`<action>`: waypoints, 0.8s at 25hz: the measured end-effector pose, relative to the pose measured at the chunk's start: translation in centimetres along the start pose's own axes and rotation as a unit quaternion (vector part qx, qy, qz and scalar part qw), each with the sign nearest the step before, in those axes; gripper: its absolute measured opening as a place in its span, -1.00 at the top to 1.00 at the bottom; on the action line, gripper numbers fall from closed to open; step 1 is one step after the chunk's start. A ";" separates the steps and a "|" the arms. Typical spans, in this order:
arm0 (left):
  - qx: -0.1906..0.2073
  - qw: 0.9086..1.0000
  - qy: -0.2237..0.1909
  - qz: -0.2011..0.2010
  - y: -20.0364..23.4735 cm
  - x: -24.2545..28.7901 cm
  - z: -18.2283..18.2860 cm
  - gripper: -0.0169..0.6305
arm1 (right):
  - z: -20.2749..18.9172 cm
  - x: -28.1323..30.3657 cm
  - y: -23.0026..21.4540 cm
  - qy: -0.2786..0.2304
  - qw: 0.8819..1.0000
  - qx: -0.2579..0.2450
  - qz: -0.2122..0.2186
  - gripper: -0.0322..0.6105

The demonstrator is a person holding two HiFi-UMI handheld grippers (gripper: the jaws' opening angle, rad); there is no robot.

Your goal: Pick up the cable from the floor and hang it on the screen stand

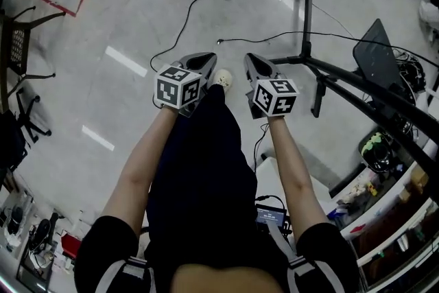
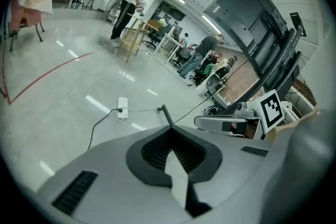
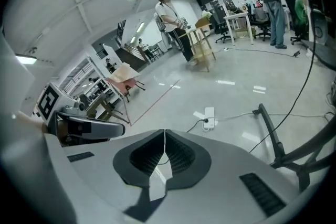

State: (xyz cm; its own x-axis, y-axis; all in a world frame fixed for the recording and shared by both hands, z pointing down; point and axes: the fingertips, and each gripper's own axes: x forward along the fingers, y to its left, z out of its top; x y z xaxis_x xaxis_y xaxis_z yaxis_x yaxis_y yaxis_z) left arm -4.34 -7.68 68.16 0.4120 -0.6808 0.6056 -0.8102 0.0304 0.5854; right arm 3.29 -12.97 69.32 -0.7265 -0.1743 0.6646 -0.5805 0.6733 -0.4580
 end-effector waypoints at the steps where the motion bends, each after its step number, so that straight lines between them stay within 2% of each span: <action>1: -0.006 1.000 0.005 0.003 0.7 0.3 -0.6 0.94 | -0.5 0.7 -0.2 0.004 1.000 0.003 -0.001 0.83; 14: -0.049 0.998 0.038 0.014 7.2 3.6 -6.1 0.94 | -4.5 6.3 -2.1 0.027 1.000 0.009 -0.013 0.83; 20: -0.041 0.998 0.046 0.024 9.3 6.0 -7.1 0.94 | -6.1 8.8 -3.8 0.036 0.999 0.004 -0.015 0.83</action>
State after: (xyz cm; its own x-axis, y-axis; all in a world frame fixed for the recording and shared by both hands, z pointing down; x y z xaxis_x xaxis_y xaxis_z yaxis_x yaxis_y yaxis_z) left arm -6.40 -6.31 81.08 0.4131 -0.6080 0.6780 -0.7949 0.1226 0.5942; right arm 1.33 -12.69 80.55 -0.6808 -0.1415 0.7187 -0.6044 0.6628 -0.4421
